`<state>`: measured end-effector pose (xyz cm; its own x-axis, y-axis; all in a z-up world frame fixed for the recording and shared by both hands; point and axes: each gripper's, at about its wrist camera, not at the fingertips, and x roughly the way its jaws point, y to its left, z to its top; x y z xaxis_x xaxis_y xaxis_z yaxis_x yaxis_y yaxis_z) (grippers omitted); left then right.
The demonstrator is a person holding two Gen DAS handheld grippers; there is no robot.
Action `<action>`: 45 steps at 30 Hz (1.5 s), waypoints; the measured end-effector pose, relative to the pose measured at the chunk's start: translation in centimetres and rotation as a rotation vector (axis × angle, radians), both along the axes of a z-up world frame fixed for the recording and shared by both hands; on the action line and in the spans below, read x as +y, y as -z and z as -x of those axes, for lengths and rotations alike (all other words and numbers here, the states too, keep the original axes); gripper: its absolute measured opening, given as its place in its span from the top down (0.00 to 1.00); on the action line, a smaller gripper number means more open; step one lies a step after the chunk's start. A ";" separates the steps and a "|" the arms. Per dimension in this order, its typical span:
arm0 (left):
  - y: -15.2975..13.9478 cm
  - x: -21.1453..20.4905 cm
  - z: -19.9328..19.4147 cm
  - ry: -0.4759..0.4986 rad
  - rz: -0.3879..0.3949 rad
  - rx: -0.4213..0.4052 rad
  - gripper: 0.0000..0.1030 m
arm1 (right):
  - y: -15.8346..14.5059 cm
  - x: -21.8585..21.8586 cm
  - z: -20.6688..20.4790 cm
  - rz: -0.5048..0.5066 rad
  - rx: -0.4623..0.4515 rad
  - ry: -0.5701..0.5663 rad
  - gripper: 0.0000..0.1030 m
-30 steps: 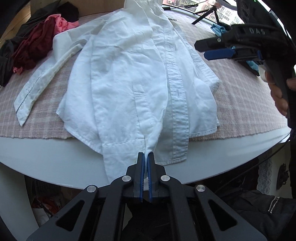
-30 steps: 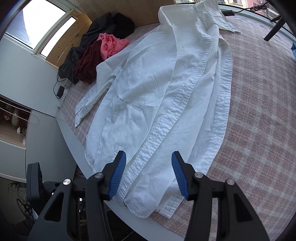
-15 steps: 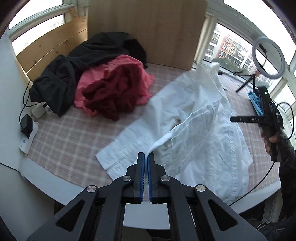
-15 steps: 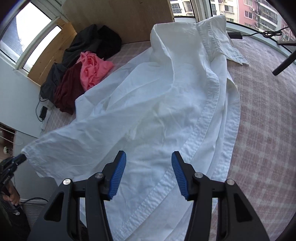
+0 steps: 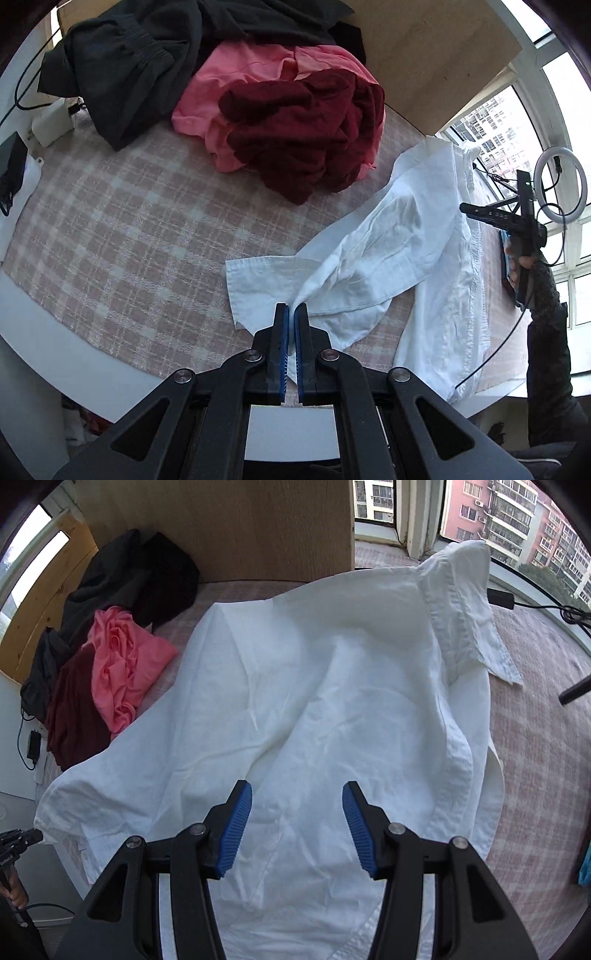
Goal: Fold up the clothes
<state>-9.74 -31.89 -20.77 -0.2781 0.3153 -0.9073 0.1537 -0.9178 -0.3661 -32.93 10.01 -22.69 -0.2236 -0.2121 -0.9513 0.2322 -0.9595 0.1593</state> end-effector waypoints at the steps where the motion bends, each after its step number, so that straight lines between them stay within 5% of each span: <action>1: 0.7 -0.2 0.4 -0.001 0.015 -0.022 0.97 | 0.9 -0.3 0.9 -0.044 -0.022 -0.005 0.51; 3: 2.0 -0.5 1.2 0.014 0.049 -0.058 0.97 | 2.1 -0.2 1.7 -0.112 -0.062 0.009 0.51; 9: 1.1 2.3 1.1 0.169 0.251 -0.009 0.73 | -4.6 4.9 -2.8 0.105 0.008 0.064 0.51; 18: -0.4 2.3 -2.9 0.160 0.333 -0.023 0.69 | -12.1 15.7 -15.4 0.419 0.071 0.152 0.51; 21: -1.0 4.3 -4.8 0.172 0.350 -0.017 0.69 | -13.1 18.7 -18.5 0.354 0.098 0.143 0.51; 27: -1.0 17.5 -7.7 0.370 0.208 0.068 0.64 | -6.4 19.7 -20.5 0.156 -0.008 0.058 0.51; 30: 0.1 25.1 -9.3 0.510 0.138 0.078 0.64 | -1.7 18.9 -22.1 0.168 -0.078 -0.017 0.51; 35: 1.9 34.1 -11.8 0.692 0.160 0.067 0.64 | 3.1 16.8 -25.6 0.165 -0.109 -0.145 0.51; 39: 2.0 34.1 -11.3 0.661 0.199 0.060 0.64 | 3.3 15.2 -27.2 0.135 -0.029 -0.242 0.50; 45: 2.1 27.3 -7.7 0.450 0.250 0.024 0.60 | 3.2 12.8 -28.4 0.107 0.100 -0.385 0.56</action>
